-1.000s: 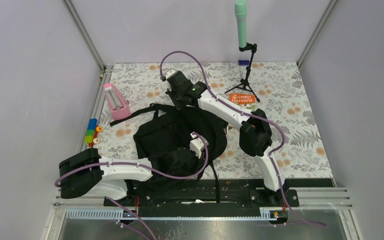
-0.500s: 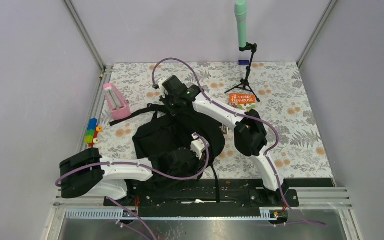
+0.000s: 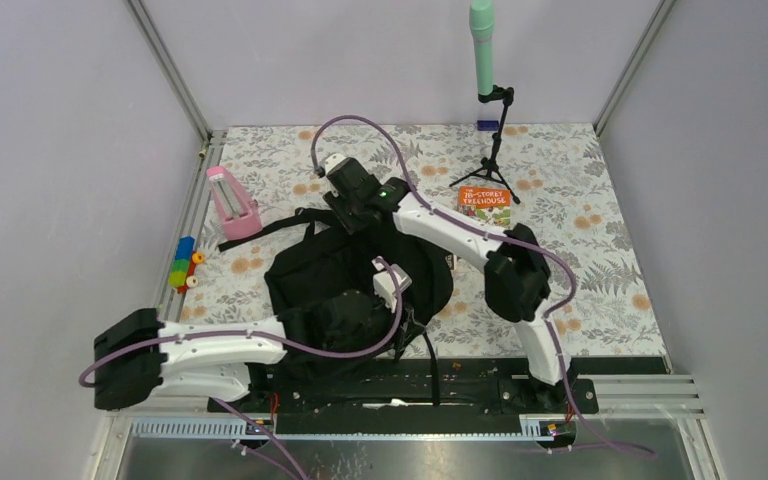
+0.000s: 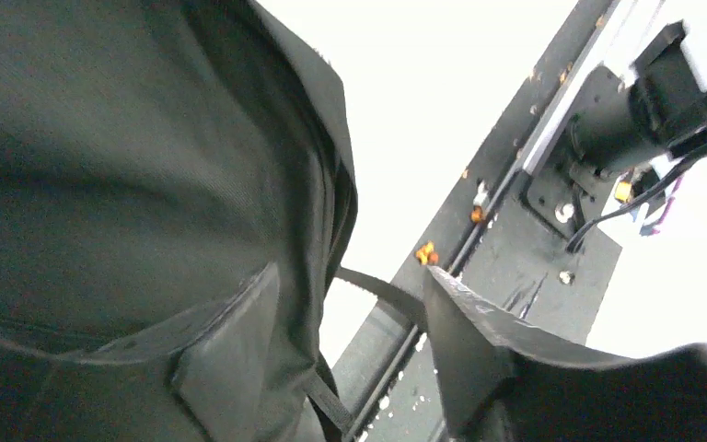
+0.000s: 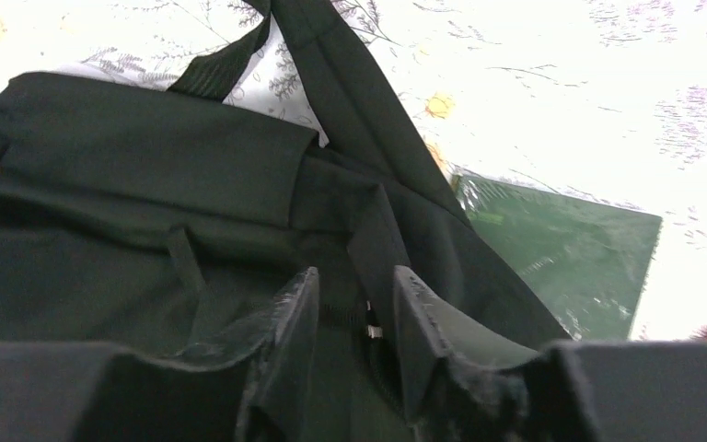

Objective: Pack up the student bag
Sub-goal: Unzip the student bag at the center of the board.

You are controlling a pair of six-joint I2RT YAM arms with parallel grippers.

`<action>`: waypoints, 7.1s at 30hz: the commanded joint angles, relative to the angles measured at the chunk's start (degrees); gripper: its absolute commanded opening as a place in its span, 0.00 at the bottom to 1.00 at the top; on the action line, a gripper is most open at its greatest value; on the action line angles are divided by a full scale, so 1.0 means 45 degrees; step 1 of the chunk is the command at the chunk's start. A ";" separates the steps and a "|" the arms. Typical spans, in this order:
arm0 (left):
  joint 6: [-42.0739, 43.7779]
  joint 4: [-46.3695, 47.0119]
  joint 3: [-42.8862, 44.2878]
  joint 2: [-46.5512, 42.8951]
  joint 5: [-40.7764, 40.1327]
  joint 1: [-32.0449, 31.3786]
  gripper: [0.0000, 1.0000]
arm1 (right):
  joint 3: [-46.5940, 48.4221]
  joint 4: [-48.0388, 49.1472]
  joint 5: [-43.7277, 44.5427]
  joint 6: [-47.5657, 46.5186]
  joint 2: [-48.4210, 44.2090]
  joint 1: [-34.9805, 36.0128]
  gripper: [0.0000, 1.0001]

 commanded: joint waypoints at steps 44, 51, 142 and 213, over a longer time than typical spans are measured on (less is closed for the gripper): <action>-0.0284 -0.3206 0.5336 0.2633 0.4201 1.0408 0.53 | -0.7316 0.2527 -0.1543 0.1168 -0.7131 -0.1755 0.70; -0.0298 -0.3197 0.5654 0.3657 0.4733 1.0414 0.41 | -0.6639 0.2138 -0.1348 0.0970 -0.6276 -0.1757 0.61; -0.3933 -0.4373 0.7065 0.4051 0.0183 0.4243 0.77 | -1.4032 0.1356 0.2734 0.4885 -1.2589 -0.1941 0.00; -0.6064 -0.7746 0.3420 -0.3493 -0.1278 0.7660 0.99 | -1.4391 0.2168 0.1783 0.4775 -1.2573 -0.2006 0.00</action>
